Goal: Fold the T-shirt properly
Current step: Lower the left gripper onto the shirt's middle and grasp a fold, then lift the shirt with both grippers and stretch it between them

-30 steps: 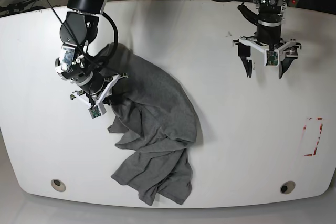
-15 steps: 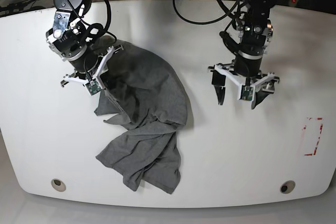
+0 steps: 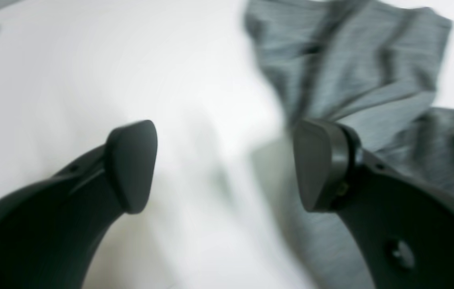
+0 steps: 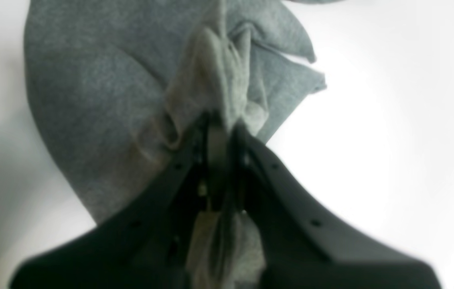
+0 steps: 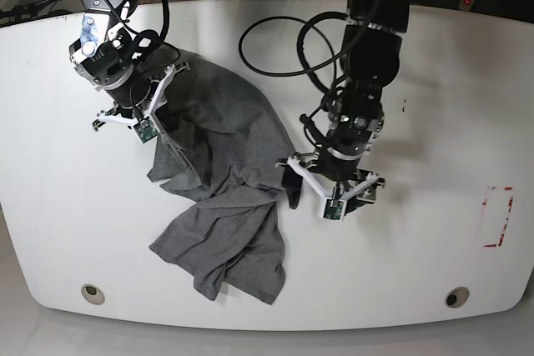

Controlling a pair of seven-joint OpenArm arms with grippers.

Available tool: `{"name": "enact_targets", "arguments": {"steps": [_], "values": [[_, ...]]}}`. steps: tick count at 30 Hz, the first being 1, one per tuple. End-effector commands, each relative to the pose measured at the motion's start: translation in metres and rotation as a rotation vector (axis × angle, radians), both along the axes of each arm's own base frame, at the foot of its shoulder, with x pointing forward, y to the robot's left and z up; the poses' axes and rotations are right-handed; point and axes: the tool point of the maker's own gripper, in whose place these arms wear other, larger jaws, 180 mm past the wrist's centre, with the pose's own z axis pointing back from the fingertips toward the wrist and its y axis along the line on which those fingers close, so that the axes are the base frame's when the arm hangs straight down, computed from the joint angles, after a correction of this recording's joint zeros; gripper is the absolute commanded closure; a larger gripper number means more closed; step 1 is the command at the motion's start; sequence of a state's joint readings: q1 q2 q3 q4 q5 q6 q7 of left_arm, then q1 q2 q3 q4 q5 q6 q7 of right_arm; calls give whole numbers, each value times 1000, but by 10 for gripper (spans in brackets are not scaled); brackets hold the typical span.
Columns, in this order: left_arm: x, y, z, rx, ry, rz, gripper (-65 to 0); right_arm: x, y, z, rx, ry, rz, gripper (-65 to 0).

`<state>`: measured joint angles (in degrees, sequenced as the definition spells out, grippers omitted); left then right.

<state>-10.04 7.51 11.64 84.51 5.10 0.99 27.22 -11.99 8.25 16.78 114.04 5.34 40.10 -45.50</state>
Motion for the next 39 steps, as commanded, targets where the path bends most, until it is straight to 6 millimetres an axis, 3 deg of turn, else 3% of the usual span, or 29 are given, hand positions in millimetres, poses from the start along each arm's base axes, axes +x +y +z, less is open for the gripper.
{"name": "enact_targets", "arguments": {"steps": [1, 7, 10, 12, 19, 27, 34, 39], "values": [[17, -12, 12, -20, -34, -11, -496, 7, 2, 14, 11, -52, 9, 0], [42, -19, -13, -18, 4, -31, -496, 10, 3, 16, 14, -59, 10, 0], [43, -25, -16, -78, -20, -31, -496, 10, 2, 12, 17, -49, 7, 0], [38, -31, -34, -88, 31, -43, -494, 10, 0, 11, 15, -45, 3, 0], [35, -35, -63, -120, 124, -43, -483, 10, 0, 11, 15, -45, 3, 0], [31, -39, -69, -179, 145, -34, -312, 10, 1, 10, 17, -45, 4, 0], [23, -46, -82, -156, 179, -60, -18, 18, 0, 13, 21, -55, 1, 0], [16, -49, -69, -181, 145, -63, -6, 32, -3, 15, 29, -68, -6, 0]]}}
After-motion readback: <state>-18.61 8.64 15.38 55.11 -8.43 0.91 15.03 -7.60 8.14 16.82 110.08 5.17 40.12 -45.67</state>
